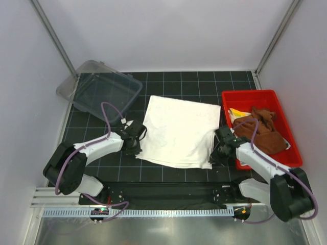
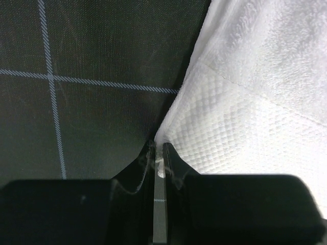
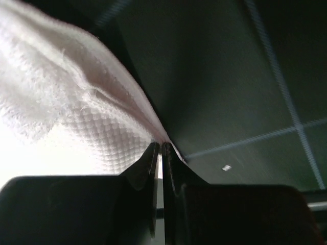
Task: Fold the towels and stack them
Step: Fold the towel
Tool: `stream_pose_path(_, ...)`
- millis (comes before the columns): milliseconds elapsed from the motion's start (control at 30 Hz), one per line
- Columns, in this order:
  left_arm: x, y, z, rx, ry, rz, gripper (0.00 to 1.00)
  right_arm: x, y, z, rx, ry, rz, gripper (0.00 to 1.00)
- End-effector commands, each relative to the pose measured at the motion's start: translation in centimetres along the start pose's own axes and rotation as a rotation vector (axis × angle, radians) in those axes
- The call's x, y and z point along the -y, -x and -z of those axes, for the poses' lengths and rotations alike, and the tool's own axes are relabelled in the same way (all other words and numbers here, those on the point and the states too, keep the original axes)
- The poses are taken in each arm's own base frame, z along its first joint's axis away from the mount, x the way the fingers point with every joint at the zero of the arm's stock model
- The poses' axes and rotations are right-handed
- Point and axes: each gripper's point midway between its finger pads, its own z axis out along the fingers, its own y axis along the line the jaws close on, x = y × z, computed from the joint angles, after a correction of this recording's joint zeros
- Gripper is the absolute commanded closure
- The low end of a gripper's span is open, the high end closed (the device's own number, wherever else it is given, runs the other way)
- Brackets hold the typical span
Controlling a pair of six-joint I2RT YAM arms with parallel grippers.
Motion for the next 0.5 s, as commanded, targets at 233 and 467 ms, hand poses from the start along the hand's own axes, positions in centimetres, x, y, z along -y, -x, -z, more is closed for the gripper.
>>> stream_pose_path(233,-1.4,3.4,-1.7,0.061,0.102,0.044,1.0,-7.6,8.6,-4.0,0.195,-0.007,0.169,0.99)
stream_pose_path(467,1.2,5.2,-3.2,0.016,0.061,0.052,1.0,-8.5,15.4,-4.0,0.22,-0.119,0.242,0.99)
